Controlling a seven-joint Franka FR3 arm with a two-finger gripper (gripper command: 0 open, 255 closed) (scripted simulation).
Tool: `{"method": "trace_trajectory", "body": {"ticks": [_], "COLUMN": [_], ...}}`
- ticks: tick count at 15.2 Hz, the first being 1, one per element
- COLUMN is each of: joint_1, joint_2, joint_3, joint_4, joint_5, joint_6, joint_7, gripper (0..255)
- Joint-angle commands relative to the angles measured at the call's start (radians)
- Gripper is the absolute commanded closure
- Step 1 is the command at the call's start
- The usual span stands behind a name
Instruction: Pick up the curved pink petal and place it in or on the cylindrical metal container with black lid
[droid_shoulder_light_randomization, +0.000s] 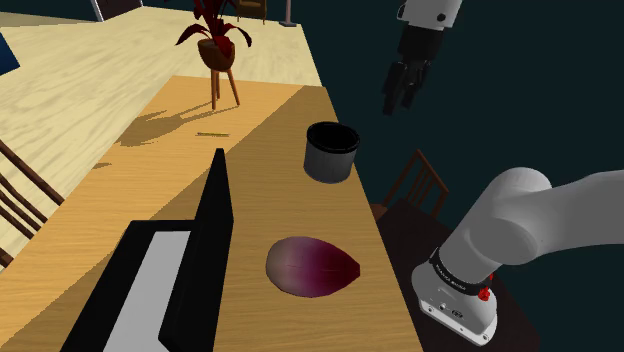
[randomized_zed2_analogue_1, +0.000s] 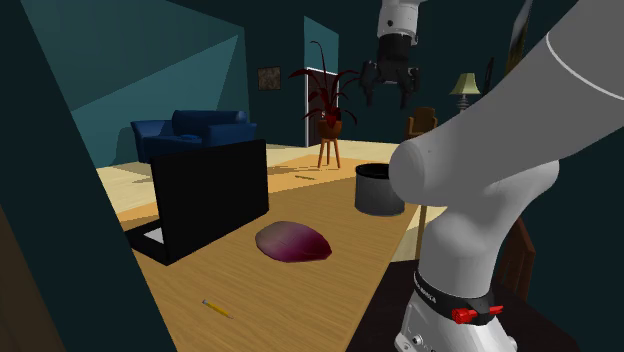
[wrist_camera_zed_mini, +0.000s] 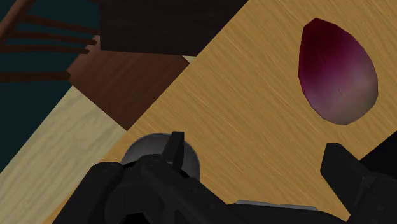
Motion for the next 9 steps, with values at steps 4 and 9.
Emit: {"method": "trace_trajectory", "body": {"ticks": [4, 9], "joint_1": [0.006, 0.015], "joint_2": [-0.006, 0.023], "joint_3": [-0.071, -0.180], "joint_4": [-0.106, -0.264], "joint_5": [0.051, 0.144], "joint_6": [0.074, 0.196], "joint_7": [-0.065, -0.194], "gripper": [0, 0]}}
